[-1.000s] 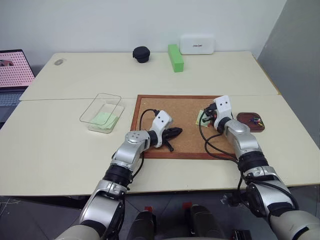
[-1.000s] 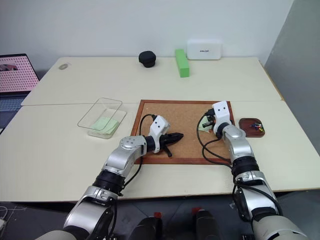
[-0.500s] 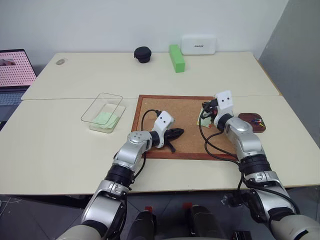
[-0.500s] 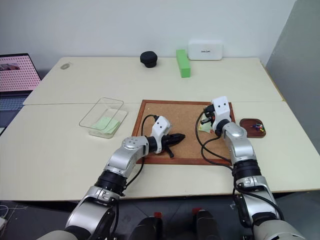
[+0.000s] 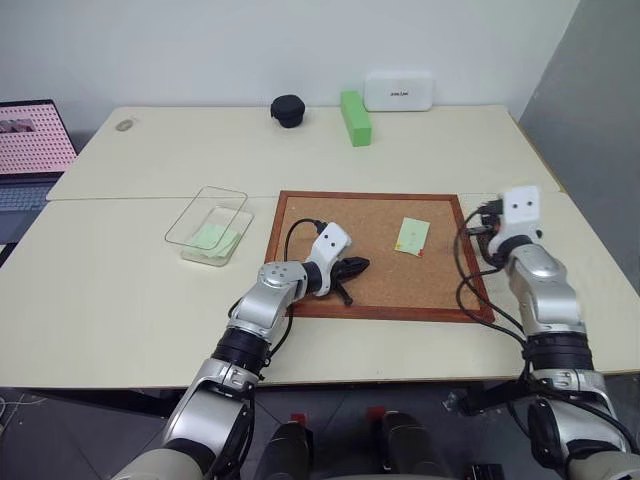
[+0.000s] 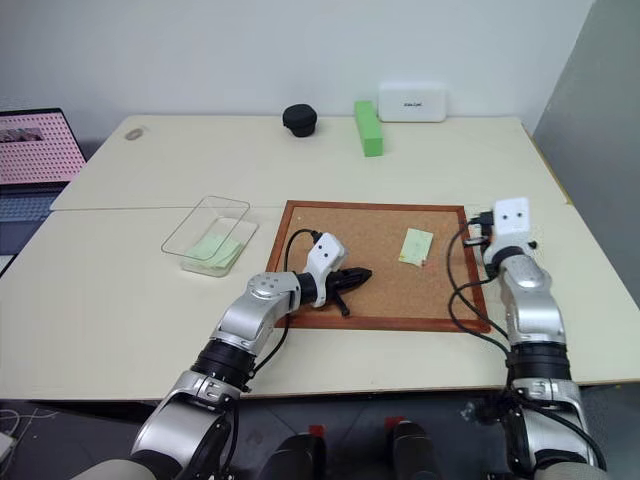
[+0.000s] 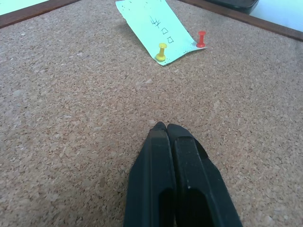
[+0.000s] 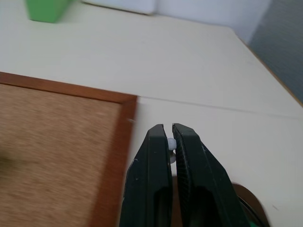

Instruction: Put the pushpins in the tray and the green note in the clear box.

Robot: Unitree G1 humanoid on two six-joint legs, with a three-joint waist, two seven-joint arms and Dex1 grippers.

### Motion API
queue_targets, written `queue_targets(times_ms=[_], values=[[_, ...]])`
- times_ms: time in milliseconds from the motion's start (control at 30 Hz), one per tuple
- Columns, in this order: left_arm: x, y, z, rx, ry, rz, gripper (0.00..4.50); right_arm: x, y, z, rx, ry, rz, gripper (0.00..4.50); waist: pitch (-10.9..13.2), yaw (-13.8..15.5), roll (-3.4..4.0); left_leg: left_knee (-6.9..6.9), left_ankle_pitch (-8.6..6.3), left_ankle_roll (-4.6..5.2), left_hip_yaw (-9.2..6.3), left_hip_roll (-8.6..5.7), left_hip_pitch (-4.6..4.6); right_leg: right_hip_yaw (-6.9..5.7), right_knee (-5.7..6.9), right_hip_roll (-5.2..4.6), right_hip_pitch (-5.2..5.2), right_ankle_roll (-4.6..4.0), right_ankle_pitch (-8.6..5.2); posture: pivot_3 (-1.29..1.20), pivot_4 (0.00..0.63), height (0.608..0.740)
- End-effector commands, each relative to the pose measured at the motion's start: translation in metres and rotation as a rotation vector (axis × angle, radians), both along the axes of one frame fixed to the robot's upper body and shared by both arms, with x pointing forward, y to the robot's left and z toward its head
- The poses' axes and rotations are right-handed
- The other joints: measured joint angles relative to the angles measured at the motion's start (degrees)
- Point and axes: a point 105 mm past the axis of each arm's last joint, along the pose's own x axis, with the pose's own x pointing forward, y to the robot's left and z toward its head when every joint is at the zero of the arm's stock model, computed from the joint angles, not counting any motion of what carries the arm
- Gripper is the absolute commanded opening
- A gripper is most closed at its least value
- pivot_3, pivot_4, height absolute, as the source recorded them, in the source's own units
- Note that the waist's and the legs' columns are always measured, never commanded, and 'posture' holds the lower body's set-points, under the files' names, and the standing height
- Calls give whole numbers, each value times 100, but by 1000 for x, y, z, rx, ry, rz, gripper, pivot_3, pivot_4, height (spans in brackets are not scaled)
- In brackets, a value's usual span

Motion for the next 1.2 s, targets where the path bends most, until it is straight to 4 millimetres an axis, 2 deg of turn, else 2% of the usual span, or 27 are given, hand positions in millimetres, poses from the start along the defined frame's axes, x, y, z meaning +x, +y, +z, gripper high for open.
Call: queue_targets(times_ms=[33,433,567,633,700,733,933,967,1200], values=[[-11,1,-32,73,110,-16,0,-4,-19,14,10,-33,-69,35,-2,0,3,0,0,0,1,0,0,1,0,0,0,6,-3,0,150,740],[-8,1,-27,67,103,-13,0,-14,-17,-6,77,79,-27,35,-3,8,4,0,-1,1,1,-1,0,1,-3,0,3,18,-11,0,150,740],[-8,1,-26,65,103,-14,0,-15,-14,-6,76,83,-4,35,-4,10,4,0,-1,2,0,0,0,0,-2,0,3,19,-11,0,150,740],[-8,1,-26,65,102,-15,0,-15,-13,-5,66,79,-1,595,-4,11,4,0,-1,2,1,-1,0,0,-3,0,3,19,-11,0,150,740],[-8,0,-26,65,101,-17,0,-15,-15,-5,46,77,-6,884,-4,13,4,0,-1,2,1,-1,0,0,-3,0,3,20,-12,0,150,740],[-8,0,-25,65,100,-17,0,-15,-15,-5,42,78,-7,1210,-4,13,4,0,-1,2,0,-1,0,0,-3,0,3,20,-12,0,150,740],[-7,0,-24,65,98,-15,0,-15,-17,-6,16,79,-6,2473,-4,21,4,0,-1,2,0,-1,0,0,-4,0,3,22,-13,0,150,740],[-7,0,-24,65,98,-15,0,-15,-17,-6,10,79,-7,2561,-4,22,4,0,-1,2,0,-1,0,0,-4,0,3,22,-13,0,150,740],[-7,-1,-23,59,99,-17,0,-14,-19,-3,-42,70,-6,3985,-4,25,4,0,-1,2,0,-1,0,0,-4,0,3,22,-13,0,150,740]])
